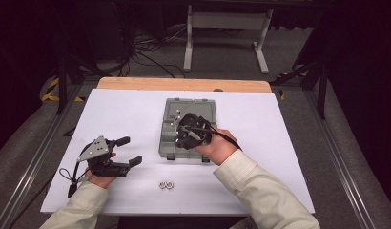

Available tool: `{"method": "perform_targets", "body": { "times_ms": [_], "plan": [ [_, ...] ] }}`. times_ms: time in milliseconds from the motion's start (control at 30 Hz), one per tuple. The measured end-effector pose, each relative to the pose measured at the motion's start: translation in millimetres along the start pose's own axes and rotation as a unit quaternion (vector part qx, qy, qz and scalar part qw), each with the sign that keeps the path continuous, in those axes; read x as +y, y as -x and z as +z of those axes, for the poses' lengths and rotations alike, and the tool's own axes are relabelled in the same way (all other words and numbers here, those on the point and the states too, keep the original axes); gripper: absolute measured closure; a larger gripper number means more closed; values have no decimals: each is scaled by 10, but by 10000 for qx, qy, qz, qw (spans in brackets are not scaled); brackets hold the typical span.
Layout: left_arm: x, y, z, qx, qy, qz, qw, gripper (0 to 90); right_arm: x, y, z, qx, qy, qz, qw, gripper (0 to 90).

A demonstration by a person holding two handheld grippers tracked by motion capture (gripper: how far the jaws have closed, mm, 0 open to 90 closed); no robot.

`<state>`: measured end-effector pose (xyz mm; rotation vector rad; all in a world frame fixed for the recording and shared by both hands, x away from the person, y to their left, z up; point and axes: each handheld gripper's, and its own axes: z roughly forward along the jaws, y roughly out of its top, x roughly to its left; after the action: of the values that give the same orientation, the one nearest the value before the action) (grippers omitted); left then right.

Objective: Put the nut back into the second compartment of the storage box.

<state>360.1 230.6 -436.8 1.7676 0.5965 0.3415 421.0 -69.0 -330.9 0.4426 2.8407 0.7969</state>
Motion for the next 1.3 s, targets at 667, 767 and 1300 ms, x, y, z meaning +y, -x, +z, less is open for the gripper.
{"method": "perform_targets", "body": {
  "times_ms": [667, 767, 1300],
  "plan": [
    [-7, -2, 15, 13, -46, -1, 10000, 122, 39, 514, 149, -373, 124, 525, 9978, 700],
    [-6, 1, 12, 21, -45, 12, 10000, 122, 43, 600, 203, -413, 128, 632, 9971, 700],
    [-7, -8, 7, 11, -36, 23, 10000, 122, -7, 744, 438, -497, -42, 848, 9952, 699]
  ]
}}
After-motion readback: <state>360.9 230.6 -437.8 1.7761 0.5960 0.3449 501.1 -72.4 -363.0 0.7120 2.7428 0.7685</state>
